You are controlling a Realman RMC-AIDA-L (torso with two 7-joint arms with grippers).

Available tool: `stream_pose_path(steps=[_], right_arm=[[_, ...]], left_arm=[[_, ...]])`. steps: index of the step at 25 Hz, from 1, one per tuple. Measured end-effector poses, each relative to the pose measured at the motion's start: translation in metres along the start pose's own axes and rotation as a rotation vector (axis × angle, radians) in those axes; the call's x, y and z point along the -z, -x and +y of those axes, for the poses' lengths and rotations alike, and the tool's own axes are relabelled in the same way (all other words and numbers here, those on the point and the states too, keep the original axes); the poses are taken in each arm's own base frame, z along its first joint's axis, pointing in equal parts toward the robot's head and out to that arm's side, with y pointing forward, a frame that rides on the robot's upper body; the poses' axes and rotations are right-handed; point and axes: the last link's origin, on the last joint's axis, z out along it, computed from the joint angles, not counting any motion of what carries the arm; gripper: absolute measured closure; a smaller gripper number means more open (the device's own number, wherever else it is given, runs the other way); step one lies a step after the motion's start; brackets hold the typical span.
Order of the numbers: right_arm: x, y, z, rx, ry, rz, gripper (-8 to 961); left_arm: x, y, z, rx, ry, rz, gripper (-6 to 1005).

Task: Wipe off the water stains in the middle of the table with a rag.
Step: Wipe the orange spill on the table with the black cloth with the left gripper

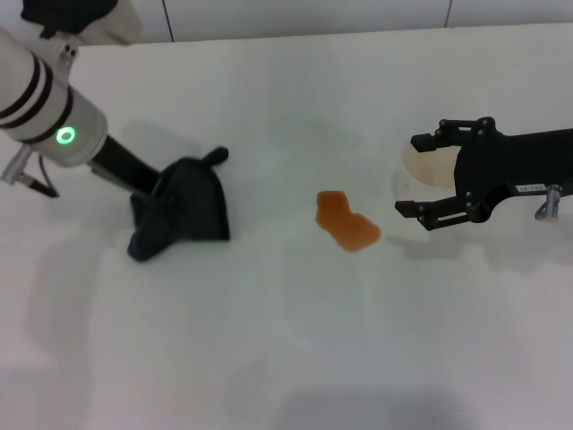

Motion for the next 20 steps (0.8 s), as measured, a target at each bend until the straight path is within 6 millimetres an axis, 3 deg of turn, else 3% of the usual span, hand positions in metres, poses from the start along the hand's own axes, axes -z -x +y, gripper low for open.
stream_pose_path(steps=[12,20], right_arm=[[0.000,0.000,-0.002,-0.001,-0.011,0.000,80],[-0.001,-0.003,-0.003,-0.007,-0.020,0.004,80]], left_arm=[[0.002,-0.039,0.016,-0.052,0.060,0.240,930],[-0.003,-0.060,0.048,-0.139,0.139,0.353,930]])
